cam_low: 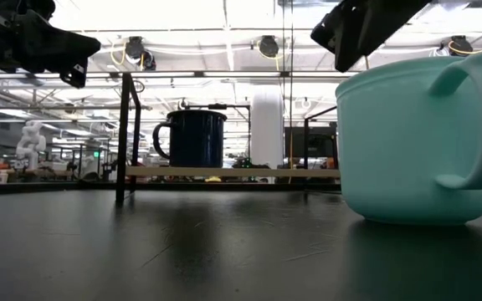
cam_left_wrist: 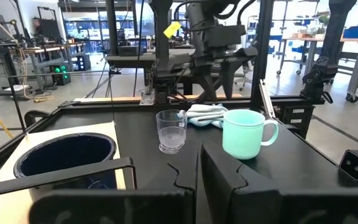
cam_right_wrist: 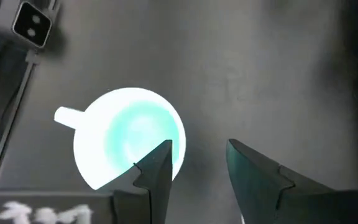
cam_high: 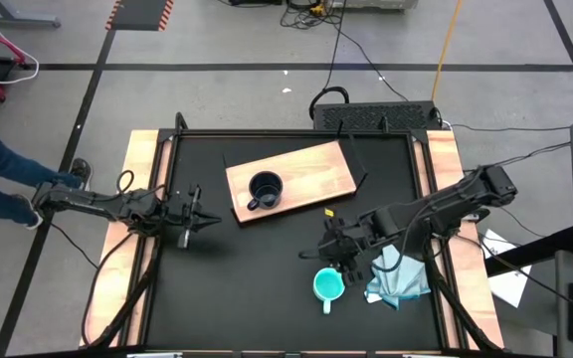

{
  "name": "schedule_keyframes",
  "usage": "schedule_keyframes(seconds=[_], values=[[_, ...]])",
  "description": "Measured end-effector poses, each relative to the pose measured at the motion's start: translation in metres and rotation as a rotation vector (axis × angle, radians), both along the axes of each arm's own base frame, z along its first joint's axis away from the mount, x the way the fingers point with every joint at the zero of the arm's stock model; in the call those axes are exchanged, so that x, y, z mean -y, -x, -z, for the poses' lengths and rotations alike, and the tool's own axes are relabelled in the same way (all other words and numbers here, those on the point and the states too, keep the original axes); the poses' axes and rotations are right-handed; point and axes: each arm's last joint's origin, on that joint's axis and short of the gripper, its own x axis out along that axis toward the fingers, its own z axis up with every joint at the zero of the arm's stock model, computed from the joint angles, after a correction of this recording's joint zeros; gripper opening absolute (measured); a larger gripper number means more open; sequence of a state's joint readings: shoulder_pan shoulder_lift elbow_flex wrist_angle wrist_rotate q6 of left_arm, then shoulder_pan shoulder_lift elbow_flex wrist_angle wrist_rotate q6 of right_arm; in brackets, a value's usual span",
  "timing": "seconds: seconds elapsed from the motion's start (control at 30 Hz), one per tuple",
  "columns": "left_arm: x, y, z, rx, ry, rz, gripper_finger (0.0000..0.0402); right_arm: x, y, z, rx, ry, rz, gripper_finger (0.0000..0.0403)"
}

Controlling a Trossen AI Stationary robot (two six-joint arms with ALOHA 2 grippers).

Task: Stack small to large cups/mugs on shelf
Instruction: Put the light blue cup on the shelf

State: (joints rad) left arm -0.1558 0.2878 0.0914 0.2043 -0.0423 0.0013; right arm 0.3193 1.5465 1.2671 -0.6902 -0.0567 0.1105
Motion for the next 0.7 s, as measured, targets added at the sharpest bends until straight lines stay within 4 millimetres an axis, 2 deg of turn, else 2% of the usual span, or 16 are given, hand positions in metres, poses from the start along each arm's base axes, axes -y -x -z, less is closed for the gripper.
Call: schedule_keyframes(seconds=[0.5,0.7], values=[[0.000,0.000,0.001,-0.009,-0.005,0.016,0.0024,-0.009,-0.014,0.030,-0.094,-0.010,0.002,0.0144],[0.000,0.000,0.001,-0.013,0.001,0.017,0.0024,-0.010,-0.015,0.031,-0.098,-0.036,0.009,0.0144]])
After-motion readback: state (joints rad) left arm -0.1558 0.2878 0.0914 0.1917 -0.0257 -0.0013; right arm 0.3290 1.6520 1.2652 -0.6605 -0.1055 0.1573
